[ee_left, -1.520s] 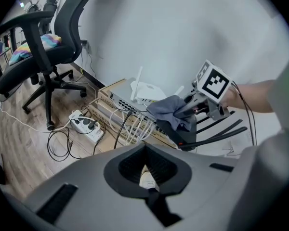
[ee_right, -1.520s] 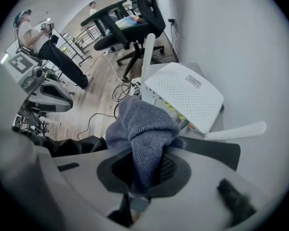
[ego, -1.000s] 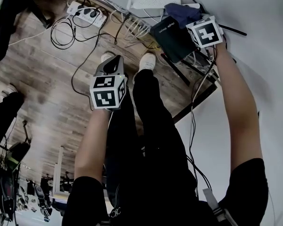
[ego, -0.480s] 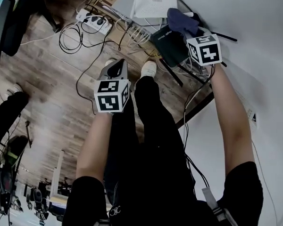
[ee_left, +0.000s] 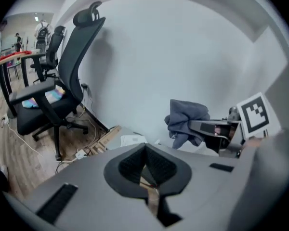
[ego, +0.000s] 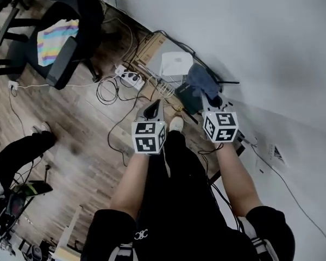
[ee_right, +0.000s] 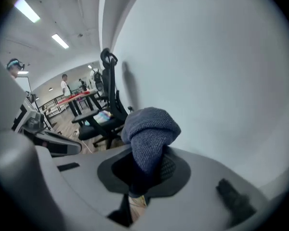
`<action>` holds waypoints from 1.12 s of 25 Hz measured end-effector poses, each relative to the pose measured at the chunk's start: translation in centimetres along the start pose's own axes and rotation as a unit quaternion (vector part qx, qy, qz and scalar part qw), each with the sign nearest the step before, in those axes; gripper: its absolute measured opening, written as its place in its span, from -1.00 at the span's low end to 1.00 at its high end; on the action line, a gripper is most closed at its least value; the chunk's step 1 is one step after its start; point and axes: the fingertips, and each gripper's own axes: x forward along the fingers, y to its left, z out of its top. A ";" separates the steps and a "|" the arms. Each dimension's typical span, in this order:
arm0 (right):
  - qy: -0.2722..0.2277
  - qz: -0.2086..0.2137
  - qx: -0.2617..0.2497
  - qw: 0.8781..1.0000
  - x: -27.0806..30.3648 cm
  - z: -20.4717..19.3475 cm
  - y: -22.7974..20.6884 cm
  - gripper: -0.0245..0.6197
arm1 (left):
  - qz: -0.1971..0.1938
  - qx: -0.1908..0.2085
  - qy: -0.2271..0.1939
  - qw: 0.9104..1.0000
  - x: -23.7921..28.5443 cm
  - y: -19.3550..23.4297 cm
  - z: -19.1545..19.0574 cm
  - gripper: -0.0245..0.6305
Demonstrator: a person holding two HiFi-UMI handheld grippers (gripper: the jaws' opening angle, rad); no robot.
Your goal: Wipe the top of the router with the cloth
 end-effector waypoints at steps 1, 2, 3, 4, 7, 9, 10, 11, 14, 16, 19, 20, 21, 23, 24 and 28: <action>-0.023 -0.001 0.002 1.000 -1.5 2.1 0.9 -0.75 | 0.001 0.007 -0.013 1.000 -1.6 -0.7 1.9 -0.91; -0.048 -0.003 0.003 0.999 -2.9 4.2 1.8 -0.75 | 0.003 0.015 -0.027 1.000 -3.2 -1.4 3.8 -0.91; -0.074 -0.005 0.000 0.997 -4.3 6.5 2.6 -0.75 | 0.004 0.025 -0.042 0.999 -4.8 -2.0 5.8 -0.91; -0.101 -0.006 -0.005 0.995 -5.7 8.8 3.3 -0.75 | 0.006 0.036 -0.058 0.998 -6.4 -2.5 7.8 -0.91; -0.177 0.001 -0.014 0.984 -9.7 15.0 5.7 -0.75 | 0.011 0.065 -0.098 0.993 -11.1 -3.8 12.8 -0.91; -0.216 0.012 -0.009 0.976 -12.4 18.1 7.3 -0.75 | 0.010 0.059 -0.121 0.991 -14.5 -4.5 15.2 -0.91; -0.234 0.018 -0.007 0.972 -13.7 19.6 8.0 -0.75 | 0.012 0.052 -0.134 0.990 -16.1 -4.6 16.4 -0.91; -0.252 0.025 -0.008 0.967 -14.9 21.1 8.7 -0.75 | 0.017 0.045 -0.148 0.988 -17.7 -4.7 17.5 -0.91; -0.298 0.041 -0.015 0.953 -18.2 25.2 10.2 -0.75 | 0.037 0.047 -0.191 0.980 -21.8 -4.8 20.7 -0.91; -0.323 0.043 -0.018 0.945 -20.7 27.3 10.7 -0.75 | 0.043 0.061 -0.222 0.972 -24.5 -5.3 22.9 -0.91; -0.357 0.031 -0.011 0.934 -23.9 30.1 10.3 -0.75 | 0.044 0.094 -0.274 0.956 -28.5 -6.9 27.0 -0.91; -0.367 0.025 -0.006 0.930 -24.7 30.9 10.0 -0.75 | 0.044 0.106 -0.291 0.950 -29.7 -7.5 28.5 -0.91; -0.376 0.020 -0.003 0.926 -25.5 31.6 9.6 -0.75 | 0.044 0.117 -0.307 0.944 -30.8 -8.1 29.7 -0.91; -0.389 0.011 0.000 0.921 -26.8 32.9 8.8 -0.75 | 0.044 0.134 -0.338 0.930 -33.0 -9.5 32.0 -0.91; -0.394 0.008 -0.001 0.919 -27.3 33.4 8.5 -0.75 | 0.043 0.141 -0.353 0.924 -34.0 -10.2 33.0 -0.91; -0.406 -0.002 0.000 0.914 -28.7 34.8 7.4 -0.75 | 0.038 0.155 -0.379 0.912 -35.9 -12.0 34.9 -0.91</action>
